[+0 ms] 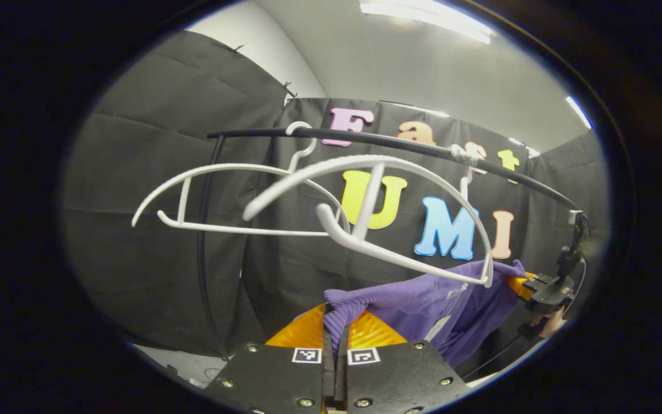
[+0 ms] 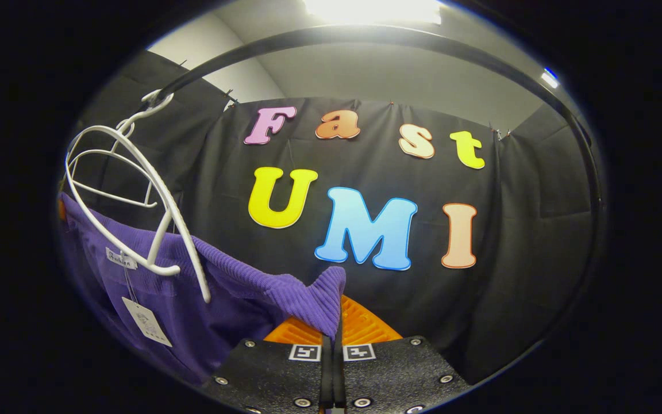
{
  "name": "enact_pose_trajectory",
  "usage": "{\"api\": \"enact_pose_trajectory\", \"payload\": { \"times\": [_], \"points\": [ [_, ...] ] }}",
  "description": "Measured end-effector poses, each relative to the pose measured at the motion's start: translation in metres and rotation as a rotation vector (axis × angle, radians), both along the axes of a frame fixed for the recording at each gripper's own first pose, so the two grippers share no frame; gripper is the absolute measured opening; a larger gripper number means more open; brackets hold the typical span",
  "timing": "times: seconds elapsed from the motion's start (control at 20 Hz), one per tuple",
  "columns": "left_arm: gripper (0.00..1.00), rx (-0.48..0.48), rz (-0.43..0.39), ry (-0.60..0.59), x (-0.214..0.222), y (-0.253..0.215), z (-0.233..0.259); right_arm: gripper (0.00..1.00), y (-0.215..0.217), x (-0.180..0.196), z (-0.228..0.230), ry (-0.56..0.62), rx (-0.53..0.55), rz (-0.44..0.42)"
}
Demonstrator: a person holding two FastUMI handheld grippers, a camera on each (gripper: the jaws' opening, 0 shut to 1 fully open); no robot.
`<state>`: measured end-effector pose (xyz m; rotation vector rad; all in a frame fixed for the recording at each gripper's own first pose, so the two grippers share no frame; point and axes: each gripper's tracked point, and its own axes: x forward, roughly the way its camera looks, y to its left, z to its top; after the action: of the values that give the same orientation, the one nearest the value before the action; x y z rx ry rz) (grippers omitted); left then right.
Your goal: Grasp the clothes on the hanger with both hands and then place them into the laundry hamper below.
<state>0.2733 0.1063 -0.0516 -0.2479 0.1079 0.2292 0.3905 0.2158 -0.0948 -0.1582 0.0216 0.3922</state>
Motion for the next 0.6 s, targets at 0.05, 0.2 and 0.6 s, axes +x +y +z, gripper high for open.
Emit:
{"api": "enact_pose_trajectory", "payload": {
  "times": [0.05,0.2,0.6],
  "points": [
    [0.01,-0.002,0.001,0.012,-0.001,-0.007,-0.004,0.0,-0.005,0.002,-0.006,0.015,0.006,0.002],
    [0.01,0.005,0.008,0.04,-0.01,-0.024,-0.014,0.0,-0.014,0.003,-0.024,0.075,0.039,0.011],
    [0.01,-0.007,0.004,0.073,-0.048,-0.044,-0.02,0.0,-0.044,-0.046,-0.035,0.142,0.058,0.029]
  ]
}}
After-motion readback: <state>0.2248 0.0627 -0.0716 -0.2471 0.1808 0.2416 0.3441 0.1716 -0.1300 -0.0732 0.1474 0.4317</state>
